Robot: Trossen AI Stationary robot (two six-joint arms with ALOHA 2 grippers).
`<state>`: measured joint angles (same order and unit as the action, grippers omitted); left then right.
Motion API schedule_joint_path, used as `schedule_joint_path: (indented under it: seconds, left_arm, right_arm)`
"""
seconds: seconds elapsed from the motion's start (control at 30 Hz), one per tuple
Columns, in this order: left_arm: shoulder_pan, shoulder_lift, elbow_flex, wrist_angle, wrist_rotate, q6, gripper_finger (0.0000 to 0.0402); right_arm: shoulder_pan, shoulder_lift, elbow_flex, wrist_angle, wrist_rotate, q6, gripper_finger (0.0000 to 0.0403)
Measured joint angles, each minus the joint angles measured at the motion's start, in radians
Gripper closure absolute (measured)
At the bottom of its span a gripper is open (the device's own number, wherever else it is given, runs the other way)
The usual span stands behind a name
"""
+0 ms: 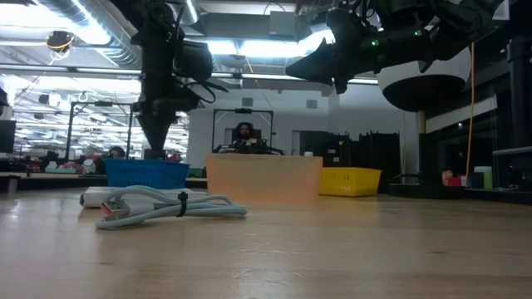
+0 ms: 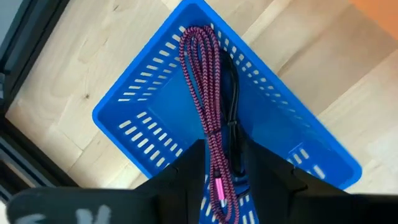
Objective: Pick and place items into bin
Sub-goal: Put the light pink adaptor into the orange bin
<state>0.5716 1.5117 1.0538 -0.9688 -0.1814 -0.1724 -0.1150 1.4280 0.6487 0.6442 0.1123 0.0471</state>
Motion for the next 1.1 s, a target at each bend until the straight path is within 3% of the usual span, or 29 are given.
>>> schedule_joint_path:
  seconds: [0.4,0.67,1.1]
  left_arm:
    - [-0.002,-0.087,0.018,-0.103,-0.001,0.127,0.0307]
    - [-0.054,-0.298,0.019,-0.105,0.000,0.150,0.0317]
    - [-0.262,-0.639,-0.035,-0.029,0.105,0.081,0.0318]
  right_arm:
    - [0.000,0.000,0.000,0.000,0.000,-0.002,0.0401]
    - [0.001,0.000,0.000,0.001,-0.001,-0.002,0.0401]
    - [0.034,0.009,0.000,-0.001,-0.008,-0.007,0.0401]
